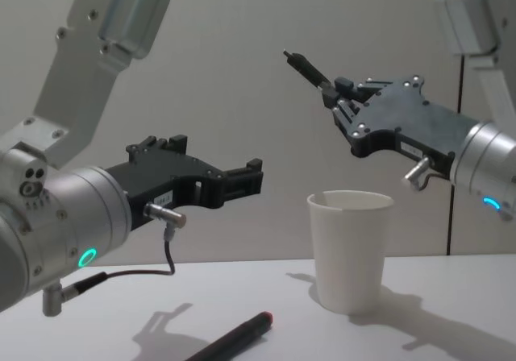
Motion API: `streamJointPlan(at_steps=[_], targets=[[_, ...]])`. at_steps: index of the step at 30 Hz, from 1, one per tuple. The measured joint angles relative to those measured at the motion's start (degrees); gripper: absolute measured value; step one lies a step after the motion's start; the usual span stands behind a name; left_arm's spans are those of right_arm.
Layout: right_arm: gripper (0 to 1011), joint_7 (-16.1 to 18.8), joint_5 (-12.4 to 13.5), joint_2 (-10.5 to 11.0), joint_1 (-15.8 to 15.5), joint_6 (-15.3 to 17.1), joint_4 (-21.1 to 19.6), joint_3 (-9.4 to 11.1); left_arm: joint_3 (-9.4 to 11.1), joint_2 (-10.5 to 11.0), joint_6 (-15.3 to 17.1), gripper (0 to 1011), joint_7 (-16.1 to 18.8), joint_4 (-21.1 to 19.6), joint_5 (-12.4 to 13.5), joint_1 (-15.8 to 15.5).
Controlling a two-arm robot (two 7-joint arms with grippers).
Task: Place the pen into the pen holder.
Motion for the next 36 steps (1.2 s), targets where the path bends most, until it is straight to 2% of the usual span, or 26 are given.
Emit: streamJointPlan(at_steps=[13,25,36], targets=[[133,0.19,4.99,-0.92,1.99,-5.11,6.69,-0.21,0.0,0.0,0.0,1001,0.0,0.0,0.0,0.0],[132,2.38,9.42,-2.3,4.56,-7.08,12.63,-0.94,0.0,0.0,0.0,1001,0.0,0.0,0.0,0.0],[133,3.6,11.26,-3.43,6.7,-7.96,17.44,-1.6,0.0,0.0,0.0,1001,0.0,0.0,0.0,0.0]])
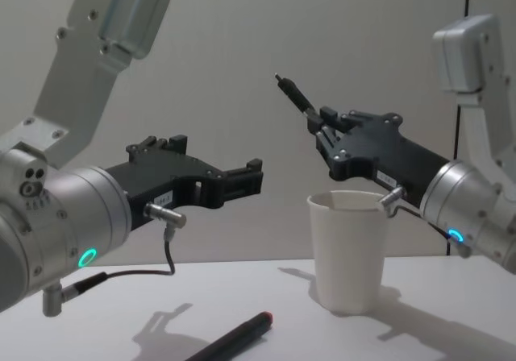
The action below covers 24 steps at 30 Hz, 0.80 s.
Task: Place the pen into the pen holder.
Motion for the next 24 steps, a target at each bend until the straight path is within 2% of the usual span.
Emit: streamJointPlan(at_steps=[14,23,24], targets=[[140,-0.32,0.05,-0.49,0.9,0.03,2.82,-0.42,0.0,0.0,0.0,1001,0.0,0.0,0.0,0.0],[351,-0.56,-0.07,-0.59,1.09,0.17,3.44,-0.54,0.0,0.0,0.0,1001,0.0,0.0,0.0,0.0],[416,-0.58,-0.08,-0.59,1.11,0.18,3.48,-0.55,0.0,0.0,0.0,1001,0.0,0.0,0.0,0.0]])
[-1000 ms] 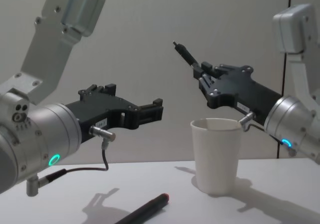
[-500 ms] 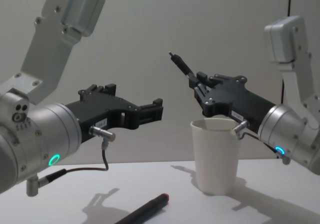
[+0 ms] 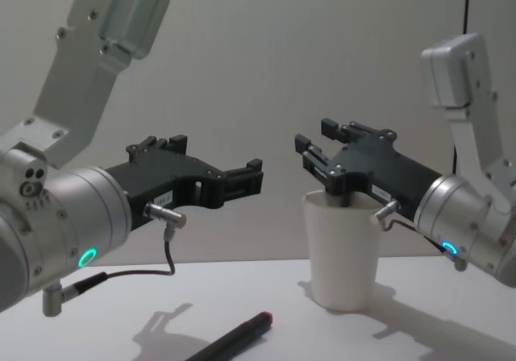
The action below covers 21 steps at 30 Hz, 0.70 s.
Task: Place the pen into the pen holder.
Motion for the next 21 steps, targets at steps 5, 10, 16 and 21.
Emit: streamJointPlan(at_steps=[5,10,16,21], targets=[[576,-0.07,-0.04,-0.03,0.05,0.05,0.2,-0.03,0.0,0.0,0.0,1001,0.0,0.0,0.0,0.0],[715,-0.09,-0.06,-0.05,0.07,0.09,0.3,-0.06,0.0,0.0,0.0,1001,0.0,0.0,0.0,0.0],[902,0.2,0.39,0.06,-0.17,0.46,-0.5,-0.01,0.0,0.0,0.0,1001,0.01,0.0,0.0,0.0],[1001,0.96,1.86,0.81,-1.89,2.14,-4.46,0.33,0.0,0.0,0.0,1001,0.0,0.0,0.0,0.0]])
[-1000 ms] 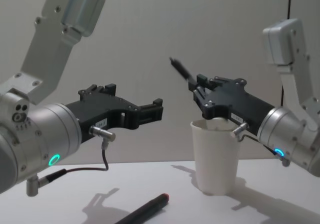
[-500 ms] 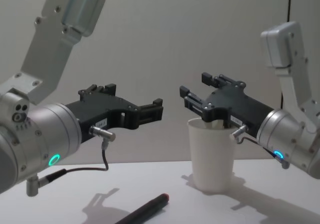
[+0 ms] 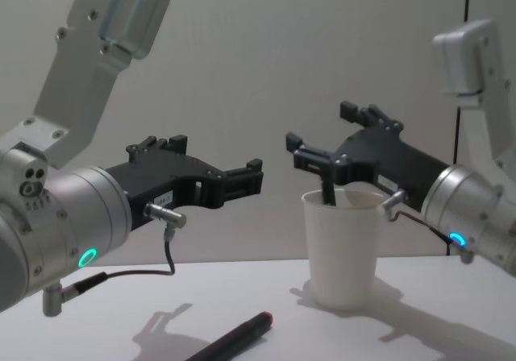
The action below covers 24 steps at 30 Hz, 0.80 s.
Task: Place the pen into the pen holder.
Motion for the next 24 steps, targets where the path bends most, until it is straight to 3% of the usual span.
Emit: streamJointPlan(at_steps=[12,24], targets=[[1002,-1.44,3.48,3.06,-7.19,5.49,-12.75,1.31,-0.01,0.0,0.0,1001,0.02,0.0,0.0,0.0],[1002,-2.95,4.65,4.2,-9.47,8.24,-16.23,1.52,0.01,0.0,-0.01,1001,0.01,0.0,0.0,0.0]])
